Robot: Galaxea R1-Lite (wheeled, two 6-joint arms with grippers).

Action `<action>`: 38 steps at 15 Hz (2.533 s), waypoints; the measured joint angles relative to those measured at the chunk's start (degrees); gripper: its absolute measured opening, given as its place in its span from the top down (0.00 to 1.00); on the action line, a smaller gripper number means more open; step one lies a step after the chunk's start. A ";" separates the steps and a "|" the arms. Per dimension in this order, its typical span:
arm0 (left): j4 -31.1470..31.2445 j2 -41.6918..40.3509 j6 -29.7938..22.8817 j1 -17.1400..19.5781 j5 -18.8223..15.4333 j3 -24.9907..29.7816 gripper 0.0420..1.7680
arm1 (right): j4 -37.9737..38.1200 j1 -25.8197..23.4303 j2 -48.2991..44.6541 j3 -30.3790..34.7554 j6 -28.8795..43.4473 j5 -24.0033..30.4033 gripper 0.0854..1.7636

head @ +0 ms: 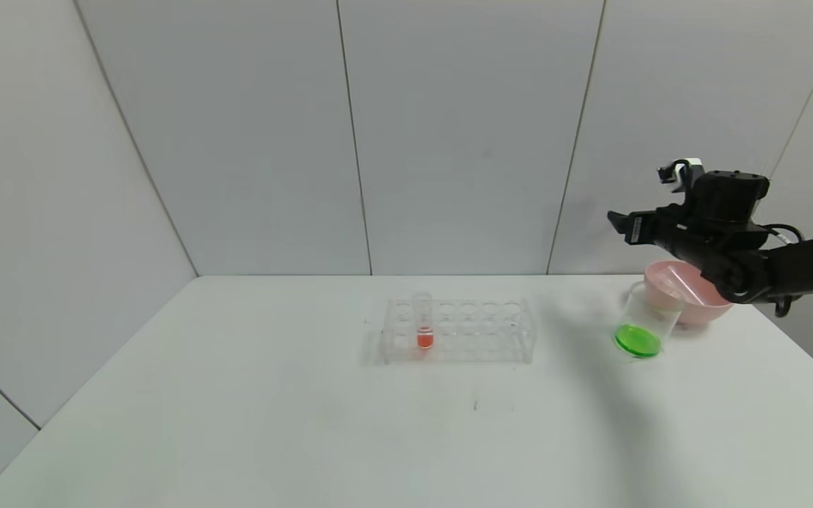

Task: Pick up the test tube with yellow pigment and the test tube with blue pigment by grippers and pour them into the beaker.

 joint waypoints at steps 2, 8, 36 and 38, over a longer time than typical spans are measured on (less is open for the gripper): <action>0.00 0.00 -0.02 0.00 0.00 0.00 0.00 | -0.48 1.54 -3.45 4.13 0.60 -0.17 0.12; -0.02 0.00 -0.02 0.00 0.00 0.00 0.00 | -6.66 -0.66 -21.02 23.52 2.54 1.34 0.07; -0.02 0.00 0.00 0.00 0.00 0.00 0.00 | 21.18 0.44 -129.45 86.77 -3.47 5.47 0.04; -0.02 0.00 0.00 0.00 -0.02 0.00 0.00 | 32.35 0.48 -129.92 89.00 -4.02 2.97 0.04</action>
